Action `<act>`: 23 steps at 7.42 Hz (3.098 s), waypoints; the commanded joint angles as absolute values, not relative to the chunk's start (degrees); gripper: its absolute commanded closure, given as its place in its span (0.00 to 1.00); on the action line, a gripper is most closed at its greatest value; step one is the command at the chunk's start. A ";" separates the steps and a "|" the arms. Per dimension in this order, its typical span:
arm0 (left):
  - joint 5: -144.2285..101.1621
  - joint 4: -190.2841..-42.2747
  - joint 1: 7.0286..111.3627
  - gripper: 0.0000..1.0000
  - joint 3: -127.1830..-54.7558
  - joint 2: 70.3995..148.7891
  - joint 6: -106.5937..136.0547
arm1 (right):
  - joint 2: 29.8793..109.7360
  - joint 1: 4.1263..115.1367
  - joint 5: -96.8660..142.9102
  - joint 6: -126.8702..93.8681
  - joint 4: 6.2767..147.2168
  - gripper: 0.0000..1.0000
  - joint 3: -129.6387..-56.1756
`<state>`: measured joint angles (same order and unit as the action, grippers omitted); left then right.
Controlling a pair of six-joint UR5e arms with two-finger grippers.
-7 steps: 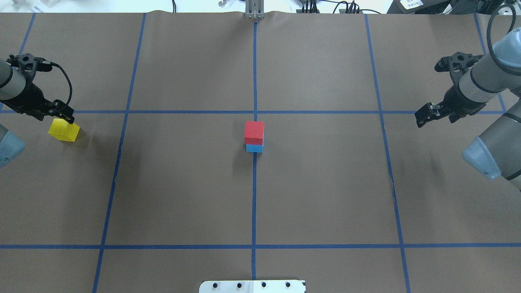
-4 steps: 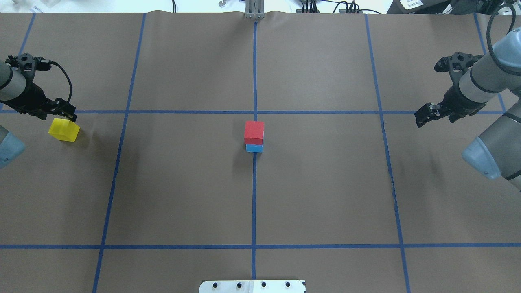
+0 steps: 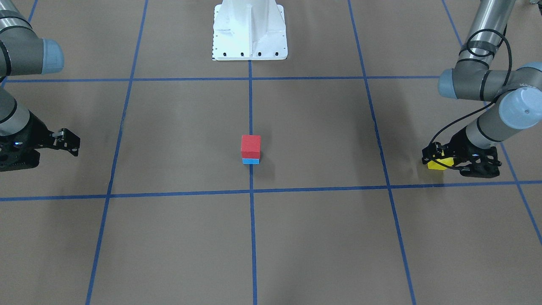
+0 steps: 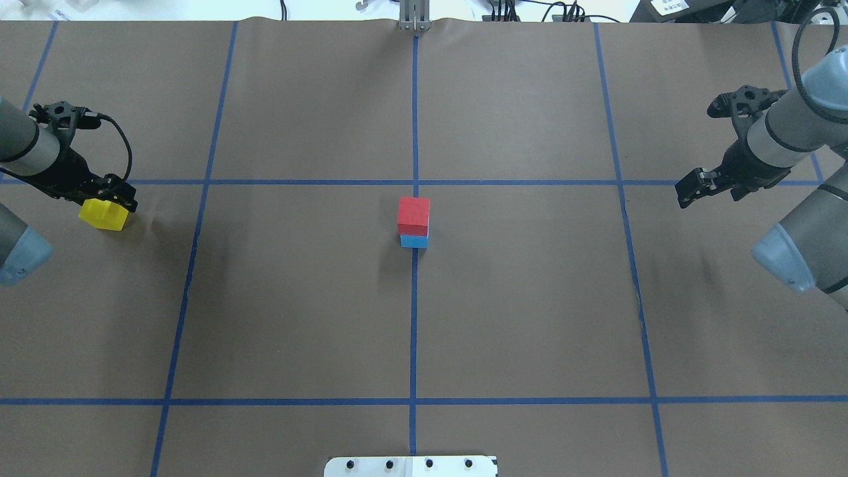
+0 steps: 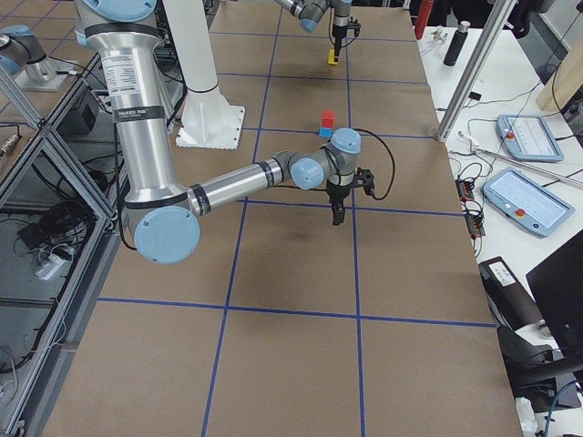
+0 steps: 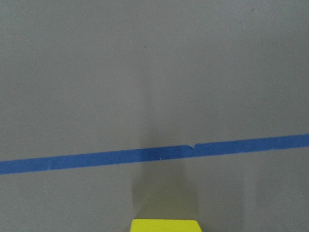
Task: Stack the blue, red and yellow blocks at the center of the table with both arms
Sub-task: 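Lower the left gripper and grasp the yellow cube, then carry the yellow cube over the red cube, then lower the yellow cube onto the red cube and open the left gripper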
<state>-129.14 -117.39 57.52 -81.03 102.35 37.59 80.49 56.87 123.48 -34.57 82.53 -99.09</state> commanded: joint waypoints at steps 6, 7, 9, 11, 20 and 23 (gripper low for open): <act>-132.10 -90.69 56.35 1.00 -96.74 115.07 43.56 | 80.60 56.95 123.49 -34.54 82.53 0.00 -99.58; -132.01 -88.96 53.73 1.00 -99.29 118.36 49.51 | 80.77 56.95 123.49 -34.45 82.53 0.00 -99.49; -122.91 -88.25 42.42 1.00 -100.55 125.73 65.59 | 80.86 57.13 123.49 -33.84 82.53 0.00 -99.14; -115.88 -86.57 36.58 1.00 -92.70 137.39 65.92 | 80.86 57.13 123.49 -33.84 82.53 0.00 -98.79; -113.73 -86.57 35.33 1.00 -77.69 148.88 63.10 | 81.04 58.27 123.66 -34.10 82.71 0.00 -98.61; -113.73 -86.57 35.24 1.00 -78.05 148.54 64.86 | 80.77 58.27 123.66 -34.28 82.71 0.00 -98.35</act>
